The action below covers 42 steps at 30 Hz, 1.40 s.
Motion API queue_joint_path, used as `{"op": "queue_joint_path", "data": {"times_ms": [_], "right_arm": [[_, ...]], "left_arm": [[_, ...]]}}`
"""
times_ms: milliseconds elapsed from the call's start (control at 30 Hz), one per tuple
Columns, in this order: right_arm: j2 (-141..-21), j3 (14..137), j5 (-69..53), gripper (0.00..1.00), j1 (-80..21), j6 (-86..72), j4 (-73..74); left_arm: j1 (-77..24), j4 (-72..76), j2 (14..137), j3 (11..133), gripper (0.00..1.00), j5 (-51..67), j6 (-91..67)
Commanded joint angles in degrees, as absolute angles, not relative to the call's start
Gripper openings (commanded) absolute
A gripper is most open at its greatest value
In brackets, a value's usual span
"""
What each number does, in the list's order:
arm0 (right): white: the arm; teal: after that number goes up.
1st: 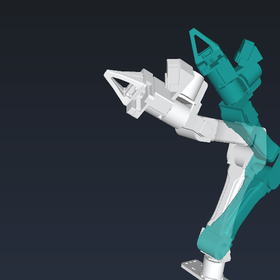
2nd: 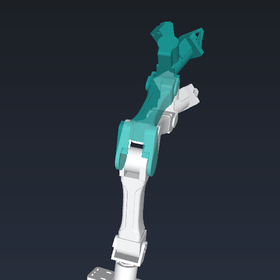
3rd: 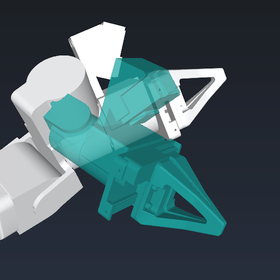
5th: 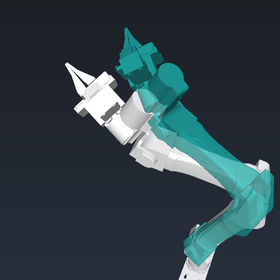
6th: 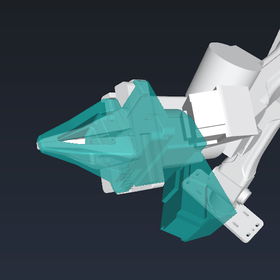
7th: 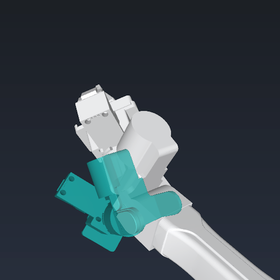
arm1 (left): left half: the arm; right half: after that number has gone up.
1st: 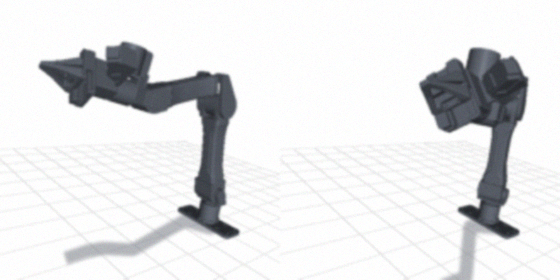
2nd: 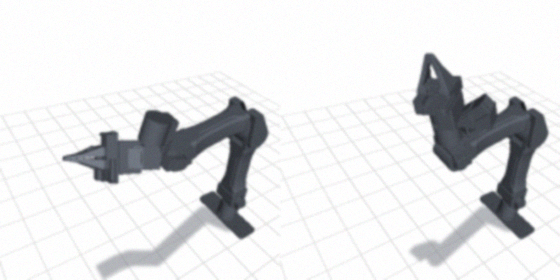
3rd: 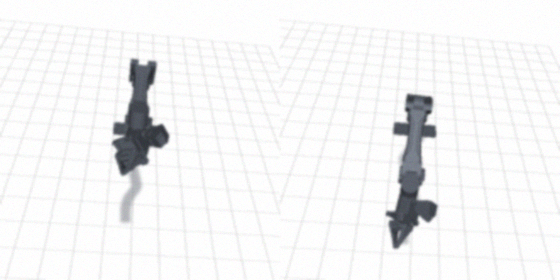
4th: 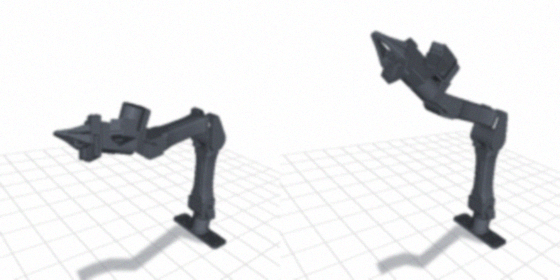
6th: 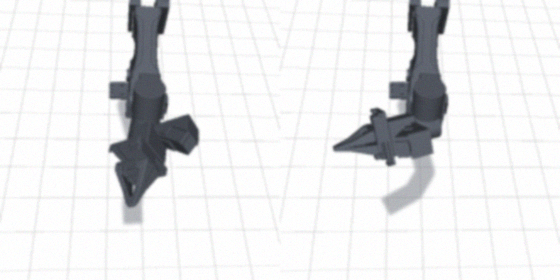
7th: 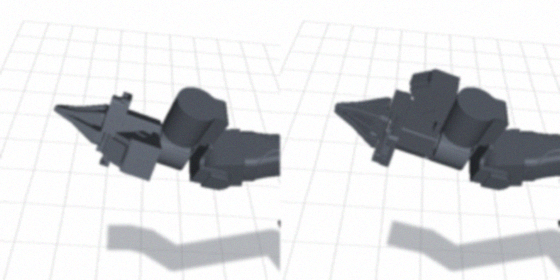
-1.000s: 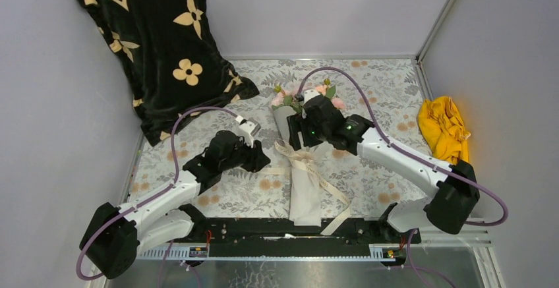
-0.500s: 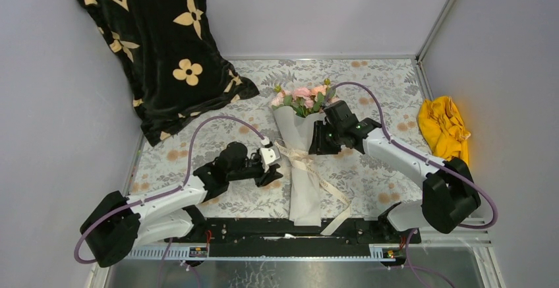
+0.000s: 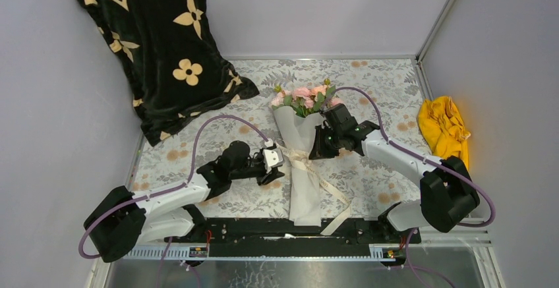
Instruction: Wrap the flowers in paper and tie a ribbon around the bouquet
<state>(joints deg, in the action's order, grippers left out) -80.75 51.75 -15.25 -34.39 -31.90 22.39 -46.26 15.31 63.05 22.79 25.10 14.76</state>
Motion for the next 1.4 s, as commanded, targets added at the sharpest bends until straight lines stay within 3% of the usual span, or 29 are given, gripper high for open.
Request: {"op": "queue_joint_path", "data": {"times_ms": [0,200,500,633,967,1233,1367], "right_arm": [[-79.93,52.78,-16.45,0.00,-34.41,-31.26,21.89],[-78.14,55.19,-11.30,0.00,-34.45,-27.67,25.54],[-71.43,52.57,-11.98,0.00,-34.46,-20.48,18.49],[-70.23,51.78,-14.53,0.00,-34.63,-15.85,15.80],[-69.70,51.43,-23.85,0.00,-35.06,-3.87,11.08],[-69.32,50.97,-29.76,0.00,-35.04,-1.39,11.81],[-69.73,51.15,-30.74,0.00,-35.06,-0.86,12.64]], "left_arm": [[-46.66,19.85,62.95,25.02,0.43,25.24,15.73],[-46.67,20.16,62.59,26.27,0.43,24.20,15.22],[-46.65,24.09,65.34,31.10,0.41,19.68,10.77],[-46.46,25.90,69.17,33.57,0.47,17.73,14.50],[-45.01,22.74,77.93,38.34,0.58,25.25,17.57],[-44.31,24.60,82.24,41.31,0.56,22.94,16.72],[-44.05,26.21,83.60,41.02,0.48,24.17,16.94]]}}
